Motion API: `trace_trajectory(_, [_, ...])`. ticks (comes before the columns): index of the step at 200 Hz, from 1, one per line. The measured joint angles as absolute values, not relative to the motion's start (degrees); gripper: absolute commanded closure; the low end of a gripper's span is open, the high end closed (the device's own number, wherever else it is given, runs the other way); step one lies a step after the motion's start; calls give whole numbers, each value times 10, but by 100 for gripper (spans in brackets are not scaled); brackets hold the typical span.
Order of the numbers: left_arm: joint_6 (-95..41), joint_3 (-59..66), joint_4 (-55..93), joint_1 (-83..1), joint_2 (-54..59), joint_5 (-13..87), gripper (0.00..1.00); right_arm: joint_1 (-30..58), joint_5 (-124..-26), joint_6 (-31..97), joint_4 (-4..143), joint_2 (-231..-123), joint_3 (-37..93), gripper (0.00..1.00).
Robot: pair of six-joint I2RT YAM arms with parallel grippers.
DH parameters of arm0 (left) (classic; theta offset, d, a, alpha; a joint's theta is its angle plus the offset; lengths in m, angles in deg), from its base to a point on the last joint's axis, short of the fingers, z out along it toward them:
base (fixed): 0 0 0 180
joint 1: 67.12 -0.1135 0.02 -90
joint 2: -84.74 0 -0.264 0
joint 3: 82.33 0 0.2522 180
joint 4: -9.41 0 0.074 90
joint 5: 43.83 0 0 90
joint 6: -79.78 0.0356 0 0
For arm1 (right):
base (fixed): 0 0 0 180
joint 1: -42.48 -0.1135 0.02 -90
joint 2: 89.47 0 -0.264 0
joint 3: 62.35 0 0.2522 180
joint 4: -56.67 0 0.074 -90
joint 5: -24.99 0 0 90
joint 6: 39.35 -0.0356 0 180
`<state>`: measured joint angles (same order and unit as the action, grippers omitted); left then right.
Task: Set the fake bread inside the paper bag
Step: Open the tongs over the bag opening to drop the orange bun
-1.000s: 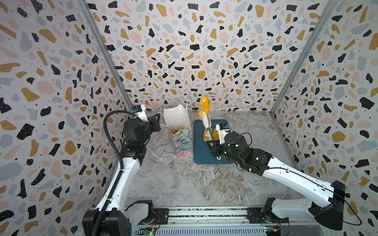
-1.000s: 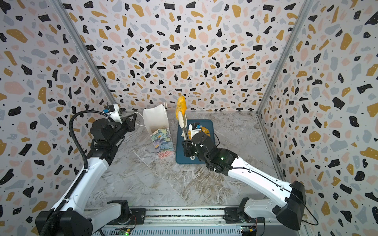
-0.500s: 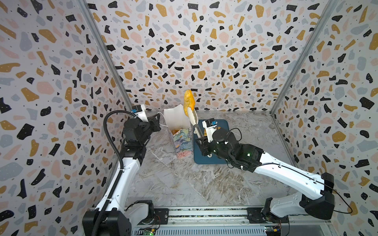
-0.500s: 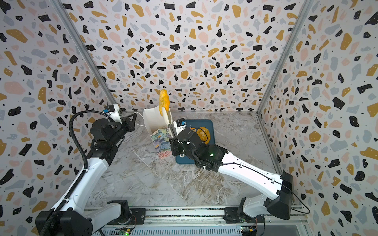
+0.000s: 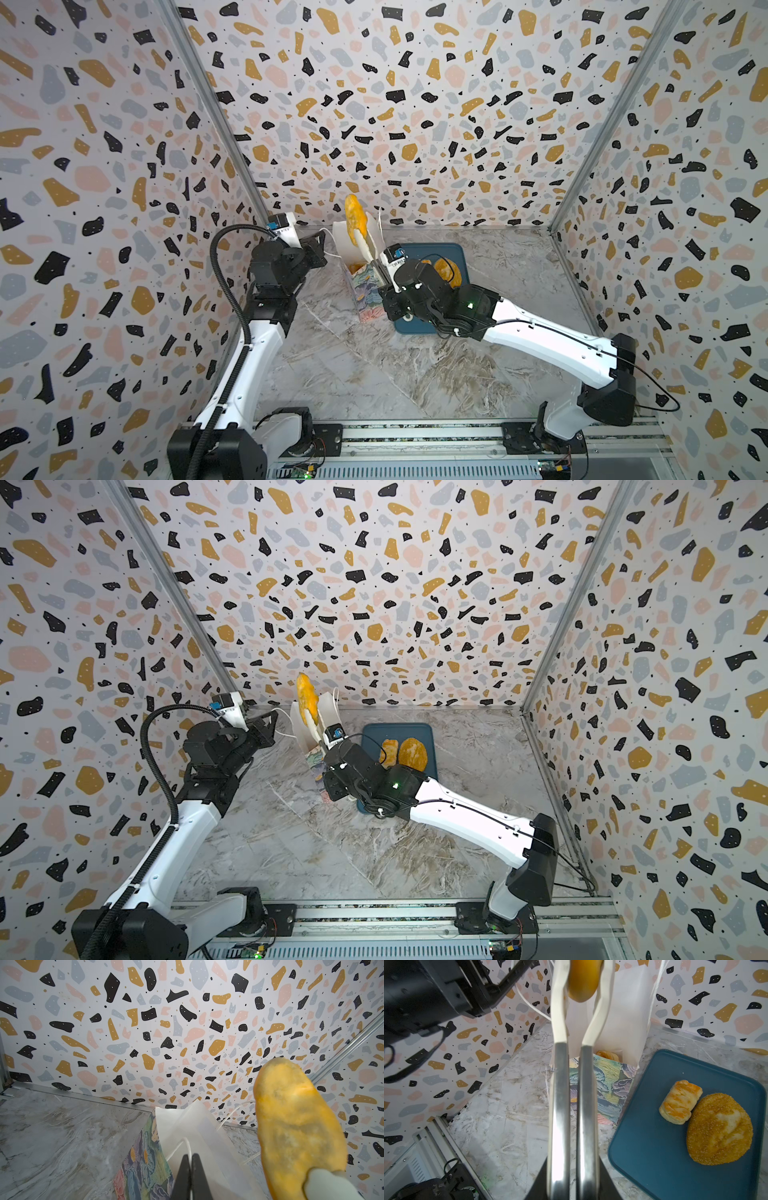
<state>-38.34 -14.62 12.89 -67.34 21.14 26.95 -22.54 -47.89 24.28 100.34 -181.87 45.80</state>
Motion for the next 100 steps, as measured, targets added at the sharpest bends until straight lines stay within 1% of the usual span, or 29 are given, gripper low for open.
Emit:
trace_trajectory(27, [-383,-146,129,-673,211,270,100,-225,-472,245,1031,-1844,477,88])
trace_trajectory(59, [-383,-146,129,-673,211,270,100,-225,-462,246,1066,-1863,494,82])
trace_trajectory(80, [-383,-146,129,-673,211,270,100,-225,-456,246,1083,-1874,509,75])
trace_trajectory(100, [-383,-146,129,-673,211,270,100,-225,-448,246,1092,-1878,512,66])
